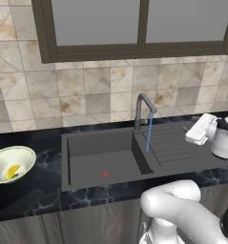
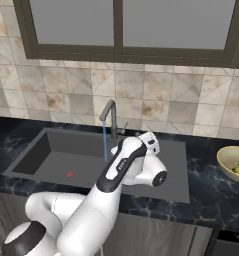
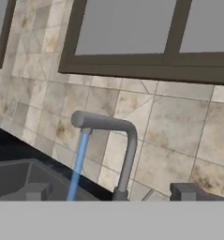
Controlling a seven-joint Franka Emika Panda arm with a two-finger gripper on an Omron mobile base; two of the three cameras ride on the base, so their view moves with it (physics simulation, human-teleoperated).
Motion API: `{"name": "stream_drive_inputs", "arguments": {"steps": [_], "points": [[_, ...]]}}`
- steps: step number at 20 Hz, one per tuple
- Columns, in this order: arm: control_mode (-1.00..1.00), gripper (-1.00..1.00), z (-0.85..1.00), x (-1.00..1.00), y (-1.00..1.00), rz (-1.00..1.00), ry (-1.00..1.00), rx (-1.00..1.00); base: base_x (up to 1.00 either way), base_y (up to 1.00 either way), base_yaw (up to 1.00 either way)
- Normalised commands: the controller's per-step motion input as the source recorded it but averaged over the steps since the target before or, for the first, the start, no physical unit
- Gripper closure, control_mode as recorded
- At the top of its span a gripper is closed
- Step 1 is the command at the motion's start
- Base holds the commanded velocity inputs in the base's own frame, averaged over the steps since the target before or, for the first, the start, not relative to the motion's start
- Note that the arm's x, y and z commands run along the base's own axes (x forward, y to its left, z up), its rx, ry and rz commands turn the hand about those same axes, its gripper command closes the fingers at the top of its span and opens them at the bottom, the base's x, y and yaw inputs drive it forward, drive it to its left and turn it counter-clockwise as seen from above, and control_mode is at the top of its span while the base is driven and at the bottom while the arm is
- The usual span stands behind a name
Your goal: Pick the lemon wedges from the sink and place them in one bowl. Place the broccoli in the other bowl. Then turn off the sink faucet.
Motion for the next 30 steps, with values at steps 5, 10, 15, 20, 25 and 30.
{"name": "stream_drive_inputs", "arguments": {"steps": [5, 10, 15, 20, 25, 30], "points": [[-1.0, -1.0, -0.21, 0.64, 0.34, 0.0, 0.32, 0.0, 0.0, 0.0, 0.0], [-1.0, -1.0, -0.12, 0.48, 0.04, 0.0, 0.28, 0.04, 0.0, 0.0, 0.0], [-1.0, -1.0, -0.27, 0.32, 0.0, 0.0, 0.07, 0.11, 0.0, 0.0, 0.0], [-1.0, -1.0, -0.25, 0.31, 0.0, 0.0, 0.01, 0.11, 0.0, 0.0, 0.0], [-1.0, -1.0, -0.24, 0.36, 0.0, 0.0, 0.0, 0.11, 0.0, 0.0, 0.0], [-1.0, -1.0, -0.14, 0.42, 0.0, 0.0, 0.0, 0.07, 0.0, 0.0, 0.0]]}}
